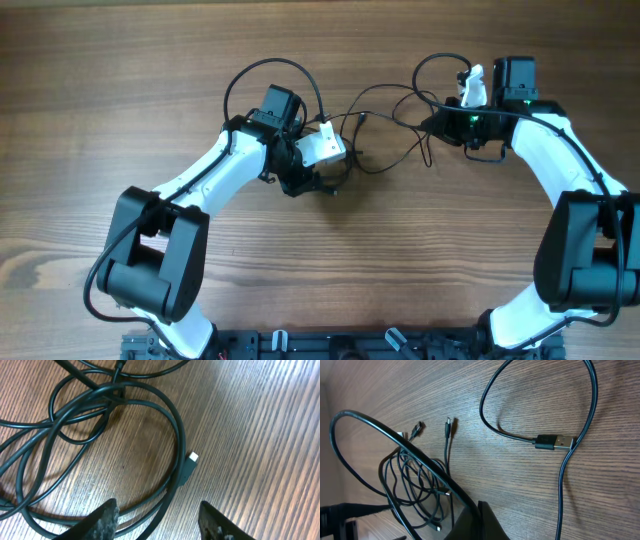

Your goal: Untangle cables

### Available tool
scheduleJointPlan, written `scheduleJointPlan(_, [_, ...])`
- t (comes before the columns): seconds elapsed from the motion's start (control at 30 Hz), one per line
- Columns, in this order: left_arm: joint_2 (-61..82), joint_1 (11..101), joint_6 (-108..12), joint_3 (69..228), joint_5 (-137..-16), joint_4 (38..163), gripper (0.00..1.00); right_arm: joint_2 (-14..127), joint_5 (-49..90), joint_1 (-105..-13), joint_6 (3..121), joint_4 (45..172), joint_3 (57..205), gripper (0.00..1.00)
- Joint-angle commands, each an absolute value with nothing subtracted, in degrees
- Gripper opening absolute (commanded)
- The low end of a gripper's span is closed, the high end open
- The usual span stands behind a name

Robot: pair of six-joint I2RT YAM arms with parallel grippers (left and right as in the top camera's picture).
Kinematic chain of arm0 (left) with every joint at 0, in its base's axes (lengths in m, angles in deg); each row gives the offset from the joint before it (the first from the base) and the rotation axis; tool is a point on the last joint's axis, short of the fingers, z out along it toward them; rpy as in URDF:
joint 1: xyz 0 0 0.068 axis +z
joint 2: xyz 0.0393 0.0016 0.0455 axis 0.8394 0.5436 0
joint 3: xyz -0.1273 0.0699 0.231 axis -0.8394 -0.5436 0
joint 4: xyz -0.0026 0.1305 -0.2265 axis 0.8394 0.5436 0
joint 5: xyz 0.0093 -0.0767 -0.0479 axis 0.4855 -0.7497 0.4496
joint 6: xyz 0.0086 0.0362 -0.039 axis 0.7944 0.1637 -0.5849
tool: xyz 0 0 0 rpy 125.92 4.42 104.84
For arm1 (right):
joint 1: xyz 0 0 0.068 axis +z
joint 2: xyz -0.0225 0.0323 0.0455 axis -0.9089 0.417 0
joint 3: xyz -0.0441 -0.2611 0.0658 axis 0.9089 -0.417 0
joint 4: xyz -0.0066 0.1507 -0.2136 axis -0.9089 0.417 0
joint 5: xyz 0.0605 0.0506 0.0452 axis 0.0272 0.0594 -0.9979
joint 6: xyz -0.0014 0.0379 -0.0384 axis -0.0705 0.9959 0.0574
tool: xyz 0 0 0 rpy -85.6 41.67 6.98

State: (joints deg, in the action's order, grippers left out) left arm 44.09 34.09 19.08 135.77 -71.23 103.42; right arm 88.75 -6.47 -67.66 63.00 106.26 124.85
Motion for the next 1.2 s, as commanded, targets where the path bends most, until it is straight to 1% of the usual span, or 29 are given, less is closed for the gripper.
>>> scheduleJointPlan(0.0, [46.3, 34.0, 18.9, 136.4, -71.1, 103.4, 0.59, 89.2, -9.8, -67.5, 61.6, 106.1, 125.0, 0.04])
scheduleJointPlan(0.07, [47.3, 34.0, 18.9, 136.4, -71.1, 103.3, 0.58, 89.1, -10.0, -67.5, 61.6, 105.8, 125.1, 0.05])
scheduleJointPlan(0.13, [47.9, 34.0, 18.9, 136.4, -71.1, 103.3, 0.53, 88.8, -10.0, -67.5, 61.4, 105.7, 125.1, 0.05])
scheduleJointPlan(0.2, [48.0, 34.0, 18.9, 136.4, -71.1, 103.2, 0.52, 88.7, -10.0, -67.5, 61.5, 105.6, 125.1, 0.05])
scheduleJointPlan(0.23, [48.0, 34.0, 18.9, 136.4, -71.1, 102.9, 0.48, 88.6, -10.0, -67.5, 61.5, 105.6, 125.1, 0.05])
scheduleJointPlan(0.27, [48.0, 34.0, 18.9, 136.4, -71.1, 102.6, 0.42, 88.6, -10.0, -67.5, 61.4, 105.6, 125.1, 0.05])
scheduleJointPlan(0.3, [48.0, 34.0, 18.9, 136.4, -71.1, 102.3, 0.32, 88.6, -10.0, -67.5, 61.4, 105.6, 125.1, 0.05])
scheduleJointPlan(0.33, [48.0, 34.0, 18.9, 136.4, -71.1, 101.7, 0.06, 88.6, -10.0, -67.5, 61.5, 105.6, 125.1, 0.05])
scheduleJointPlan(0.37, [48.0, 34.1, 18.5, 136.4, -71.1, 101.2, 0.04, 88.6, -10.0, -67.5, 61.4, 105.7, 125.1, 0.05])
scheduleJointPlan(0.6, [47.5, 34.1, 6.2, 136.5, -61.0, 93.5, 0.04, 88.6, -9.5, -67.5, 61.4, 105.7, 125.1, 0.05])
scheduleJointPlan(0.73, [45.2, 34.2, 2.7, 136.5, -56.3, 93.0, 0.04, 88.6, -3.3, -67.5, 63.5, 106.4, 125.1, 0.05])
scheduleJointPlan(0.83, [41.9, 34.2, 2.6, 136.5, -55.1, 93.1, 0.04, 88.6, 1.0, -67.5, 65.0, 107.3, 125.1, 0.05])
scheduleJointPlan(0.9, [39.2, 34.1, 2.6, 136.5, -55.2, 92.9, 0.04, 88.6, 5.7, -67.5, 67.2, 108.5, 125.1, 0.2])
scheduleJointPlan(0.97, [36.1, 34.1, 2.6, 136.5, -55.2, 92.9, 0.04, 88.6, 8.2, -67.5, 67.5, 109.4, 125.1, 0.31])
scheduleJointPlan(1.03, [33.3, 34.1, 2.6, 136.5, -55.1, 92.9, 0.04, 88.6, 8.3, -67.5, 67.4, 110.1, 125.1, 0.46])
scheduleJointPlan(1.1, [30.1, 34.3, 2.5, 136.5, -55.0, 92.9, 0.04, 88.6, 8.2, -67.5, 67.4, 110.6, 125.1, 0.66])
scheduleJointPlan(1.13, [28.7, 34.3, 2.0, 136.5, -55.0, 92.9, 0.04, 88.6, 7.8, -67.5, 67.0, 110.8, 125.1, 0.69])
scheduleJointPlan(1.17, [26.5, 34.4, 0.6, 136.5, -55.0, 93.0, 0.04, 88.6, 4.4, -67.4, 64.0, 110.6, 125.1, 0.7])
